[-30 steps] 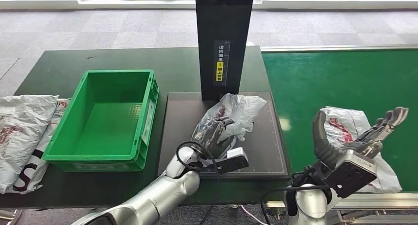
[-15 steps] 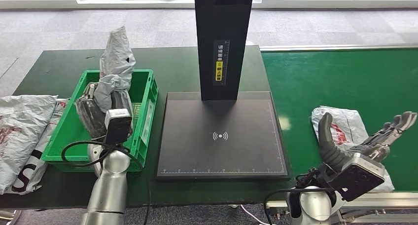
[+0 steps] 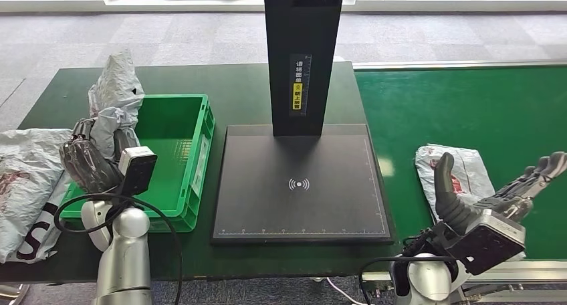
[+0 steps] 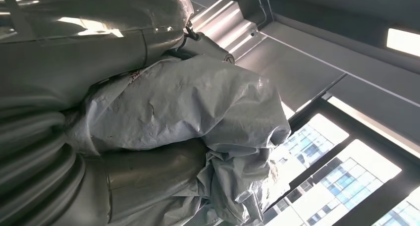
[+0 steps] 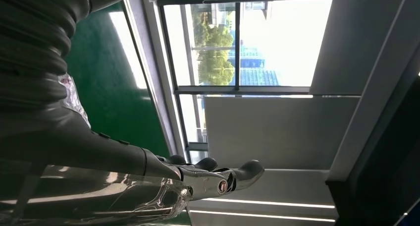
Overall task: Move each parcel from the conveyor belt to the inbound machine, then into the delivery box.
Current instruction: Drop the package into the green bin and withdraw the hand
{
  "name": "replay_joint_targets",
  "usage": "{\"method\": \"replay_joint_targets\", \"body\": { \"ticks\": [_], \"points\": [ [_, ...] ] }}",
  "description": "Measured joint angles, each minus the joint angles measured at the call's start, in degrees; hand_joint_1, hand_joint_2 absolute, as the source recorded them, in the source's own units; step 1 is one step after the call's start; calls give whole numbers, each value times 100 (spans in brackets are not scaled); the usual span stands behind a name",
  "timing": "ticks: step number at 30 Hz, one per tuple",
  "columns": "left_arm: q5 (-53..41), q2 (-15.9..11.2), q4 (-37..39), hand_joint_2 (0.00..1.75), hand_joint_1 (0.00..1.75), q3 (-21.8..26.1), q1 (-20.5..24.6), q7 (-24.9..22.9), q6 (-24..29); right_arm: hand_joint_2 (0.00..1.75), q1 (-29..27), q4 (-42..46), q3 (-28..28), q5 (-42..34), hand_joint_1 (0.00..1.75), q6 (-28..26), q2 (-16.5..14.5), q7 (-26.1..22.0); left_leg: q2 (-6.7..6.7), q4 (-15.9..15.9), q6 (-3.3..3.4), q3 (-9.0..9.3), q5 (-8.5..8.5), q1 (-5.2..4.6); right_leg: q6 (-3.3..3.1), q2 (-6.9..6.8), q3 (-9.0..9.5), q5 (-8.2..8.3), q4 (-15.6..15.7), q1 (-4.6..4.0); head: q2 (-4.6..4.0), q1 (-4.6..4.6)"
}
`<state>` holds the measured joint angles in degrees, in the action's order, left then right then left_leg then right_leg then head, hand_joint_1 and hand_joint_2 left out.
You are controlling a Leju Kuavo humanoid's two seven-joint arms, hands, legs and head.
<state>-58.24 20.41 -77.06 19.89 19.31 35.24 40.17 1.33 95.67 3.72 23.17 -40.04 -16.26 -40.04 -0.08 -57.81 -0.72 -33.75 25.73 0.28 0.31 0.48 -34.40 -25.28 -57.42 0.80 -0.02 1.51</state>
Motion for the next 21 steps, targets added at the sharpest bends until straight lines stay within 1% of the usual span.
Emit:
{"method": "replay_joint_targets", "body": {
  "ticks": [3,4,7,8,13,21],
  "points": [
    [-40,3,82,175,175,38,16,-50,0,175,1,4,1,-8,0,2,0,0,-2,0,0,0,0,0,0,0,0,0,0,0,0,-1],
    [-107,4,118,175,175,40,28,-134,0,175,2,4,2,-17,0,4,0,0,-3,0,0,0,0,0,0,-1,0,0,0,0,0,-1],
    [-447,19,232,175,175,31,63,-608,-2,175,3,4,2,-34,0,8,0,0,-4,0,0,0,0,0,0,-1,0,0,0,0,0,-1],
    [-518,24,269,175,175,26,73,-693,-2,175,3,4,2,-32,0,8,-1,0,-4,0,0,0,0,0,0,-1,-1,0,0,0,0,-1],
    [-695,-7,759,175,175,56,247,-520,-4,175,2,4,4,9,0,8,-2,0,-11,0,1,-2,0,-1,0,-10,2,0,1,0,0,-1],
    [-901,7,1246,175,175,190,340,-490,-4,175,1,6,4,37,0,7,-2,0,-12,0,0,-2,-1,-1,0,-10,0,0,1,0,0,-1]
  ]
}}
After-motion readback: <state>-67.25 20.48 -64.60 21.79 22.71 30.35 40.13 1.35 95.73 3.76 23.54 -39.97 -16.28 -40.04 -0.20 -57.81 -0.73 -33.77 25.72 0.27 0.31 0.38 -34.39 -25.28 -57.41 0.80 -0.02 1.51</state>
